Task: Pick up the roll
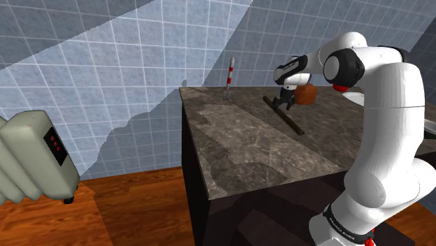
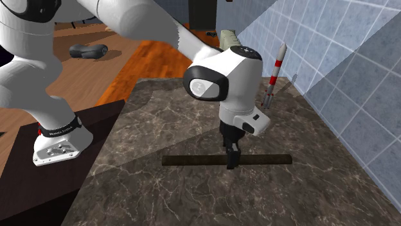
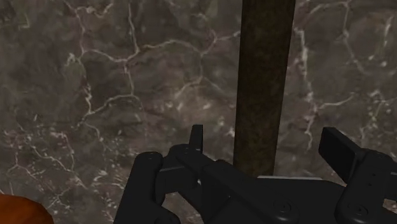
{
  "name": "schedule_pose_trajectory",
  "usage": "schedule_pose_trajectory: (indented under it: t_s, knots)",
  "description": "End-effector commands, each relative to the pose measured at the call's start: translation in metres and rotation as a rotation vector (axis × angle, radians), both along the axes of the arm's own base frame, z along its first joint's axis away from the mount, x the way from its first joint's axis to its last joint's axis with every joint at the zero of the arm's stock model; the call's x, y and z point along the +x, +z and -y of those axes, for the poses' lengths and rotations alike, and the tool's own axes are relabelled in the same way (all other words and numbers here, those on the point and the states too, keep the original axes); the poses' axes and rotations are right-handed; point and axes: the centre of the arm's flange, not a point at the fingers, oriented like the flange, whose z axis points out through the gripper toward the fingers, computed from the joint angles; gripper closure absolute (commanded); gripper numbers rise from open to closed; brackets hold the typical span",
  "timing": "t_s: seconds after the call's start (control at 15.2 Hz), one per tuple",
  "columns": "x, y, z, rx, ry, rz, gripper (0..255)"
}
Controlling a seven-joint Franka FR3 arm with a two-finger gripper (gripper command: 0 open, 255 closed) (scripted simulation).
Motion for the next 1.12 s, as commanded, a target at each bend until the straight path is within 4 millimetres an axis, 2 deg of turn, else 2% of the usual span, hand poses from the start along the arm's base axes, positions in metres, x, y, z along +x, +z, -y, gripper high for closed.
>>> schedule_pose_trajectory:
  t_s: [0.0,0.2,0.26,0.86,1.06]
  knots:
    - [-0.001,-0.011,0.0,0.0,0.0,0.0,0]
    - [-0.001,-0.02,0.0,0.0,0.0,0.0,0]
    - [-0.001,-0.019,0.0,0.0,0.0,0.0,255]
    - [-0.001,-0.02,0.0,0.0,0.0,0.0,255]
    - [-0.001,-0.004,0.0,0.0,0.0,0.0,255]
